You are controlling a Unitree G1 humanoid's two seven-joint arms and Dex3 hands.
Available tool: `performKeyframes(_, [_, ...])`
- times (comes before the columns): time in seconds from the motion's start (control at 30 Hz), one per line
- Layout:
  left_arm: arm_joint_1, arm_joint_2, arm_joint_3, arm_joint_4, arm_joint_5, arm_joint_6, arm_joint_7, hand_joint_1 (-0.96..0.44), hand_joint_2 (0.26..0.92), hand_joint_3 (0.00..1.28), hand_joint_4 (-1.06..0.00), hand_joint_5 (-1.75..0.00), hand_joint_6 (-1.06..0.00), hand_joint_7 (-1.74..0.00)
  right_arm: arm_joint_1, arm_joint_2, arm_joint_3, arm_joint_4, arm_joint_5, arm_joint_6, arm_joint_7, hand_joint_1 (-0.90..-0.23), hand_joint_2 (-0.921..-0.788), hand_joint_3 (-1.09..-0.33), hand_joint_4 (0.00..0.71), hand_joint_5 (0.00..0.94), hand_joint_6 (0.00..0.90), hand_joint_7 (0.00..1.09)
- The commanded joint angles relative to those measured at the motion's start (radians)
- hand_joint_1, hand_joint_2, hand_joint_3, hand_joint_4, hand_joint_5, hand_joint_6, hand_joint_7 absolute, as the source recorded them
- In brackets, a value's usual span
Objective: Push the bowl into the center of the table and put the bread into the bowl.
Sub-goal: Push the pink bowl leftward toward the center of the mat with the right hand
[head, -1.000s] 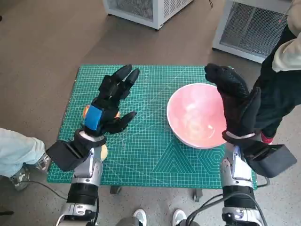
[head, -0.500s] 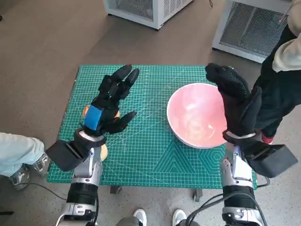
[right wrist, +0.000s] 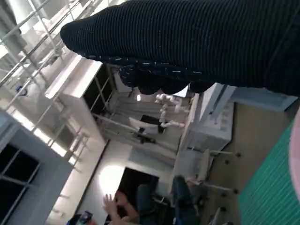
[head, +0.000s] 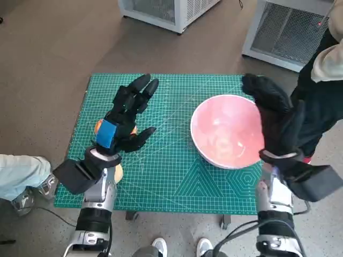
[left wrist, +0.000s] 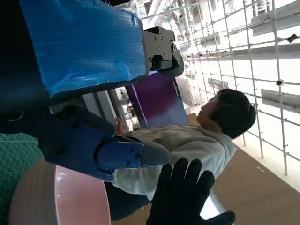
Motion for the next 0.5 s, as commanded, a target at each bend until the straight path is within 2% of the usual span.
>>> performKeyframes(0.03, [-0.009,0.004,-0.001,0.007,0.006,-0.012,0.007,-0.62,0.921,0.33,-0.24,0.0,0.0,-0.57,-0.025,-0.048,-0.048,0.106,0.011,-0.03,0.006,-0.75,-0.921,-0.786,0.266,0.005,0.118,0.51])
performKeyframes(0.17, [-0.01,0.005,-0.001,0.011,0.009,-0.016,0.01,-0.62,0.921,0.32,-0.24,0.0,0.0,-0.57,-0.054,-0.075,-0.084,0.204,-0.007,-0.066,-0.029,-0.73,-0.921,-0.807,0.26,0.002,0.108,0.5])
performKeyframes(0.3, [-0.012,0.008,0.001,0.018,0.011,-0.022,0.012,-0.62,0.921,0.32,-0.24,0.0,0.0,-0.58,-0.078,-0.106,-0.113,0.314,-0.033,-0.092,-0.089,-0.717,-0.921,-0.839,0.258,0.001,0.098,0.5])
performKeyframes(0.5, [-0.015,0.009,0.001,0.029,0.015,-0.033,0.015,-0.62,0.921,0.32,-0.24,0.0,0.0,-0.58,-0.108,-0.139,-0.146,0.463,-0.041,-0.076,-0.148,-0.7,-0.921,-0.866,0.25,0.0,0.083,0.49])
